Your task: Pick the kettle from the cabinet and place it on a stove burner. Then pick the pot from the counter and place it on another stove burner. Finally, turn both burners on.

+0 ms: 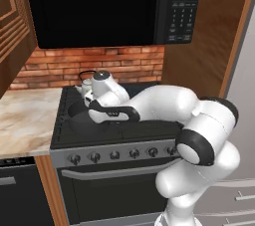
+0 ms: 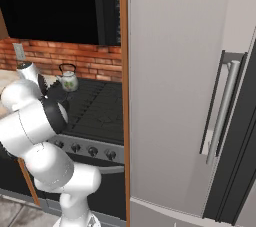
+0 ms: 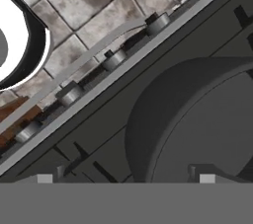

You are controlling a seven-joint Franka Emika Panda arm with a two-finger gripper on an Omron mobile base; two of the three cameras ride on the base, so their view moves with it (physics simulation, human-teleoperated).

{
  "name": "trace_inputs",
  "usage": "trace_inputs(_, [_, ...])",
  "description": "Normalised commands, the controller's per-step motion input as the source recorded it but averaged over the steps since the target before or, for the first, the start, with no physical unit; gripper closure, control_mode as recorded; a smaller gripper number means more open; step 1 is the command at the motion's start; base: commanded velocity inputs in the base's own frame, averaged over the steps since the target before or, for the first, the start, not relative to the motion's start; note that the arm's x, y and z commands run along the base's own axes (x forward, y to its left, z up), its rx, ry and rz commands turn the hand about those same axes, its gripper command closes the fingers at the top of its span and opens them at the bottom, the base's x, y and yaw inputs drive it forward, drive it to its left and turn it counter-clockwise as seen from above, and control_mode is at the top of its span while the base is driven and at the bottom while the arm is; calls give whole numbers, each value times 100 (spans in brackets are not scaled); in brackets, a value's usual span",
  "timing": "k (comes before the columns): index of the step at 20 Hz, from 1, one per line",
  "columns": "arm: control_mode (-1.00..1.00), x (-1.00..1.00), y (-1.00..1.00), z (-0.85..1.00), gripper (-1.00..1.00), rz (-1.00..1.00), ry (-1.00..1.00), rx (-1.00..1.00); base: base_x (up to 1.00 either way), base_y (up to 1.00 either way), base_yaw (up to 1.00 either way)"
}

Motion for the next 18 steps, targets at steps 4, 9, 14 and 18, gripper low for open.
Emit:
trace_inputs(4, [-100, -25, 0, 19, -100, 0, -1, -3, 0, 0, 0])
trace_inputs(9, [-100, -32, 2, 19, -100, 0, -4, -4, 0, 0, 0])
trace_inputs(14, [-100, -44, 0, 24, -100, 0, -7, -5, 0, 0, 0])
trace_inputs(18, [-100, -50, 1, 21, -100, 0, -8, -5, 0, 0, 0])
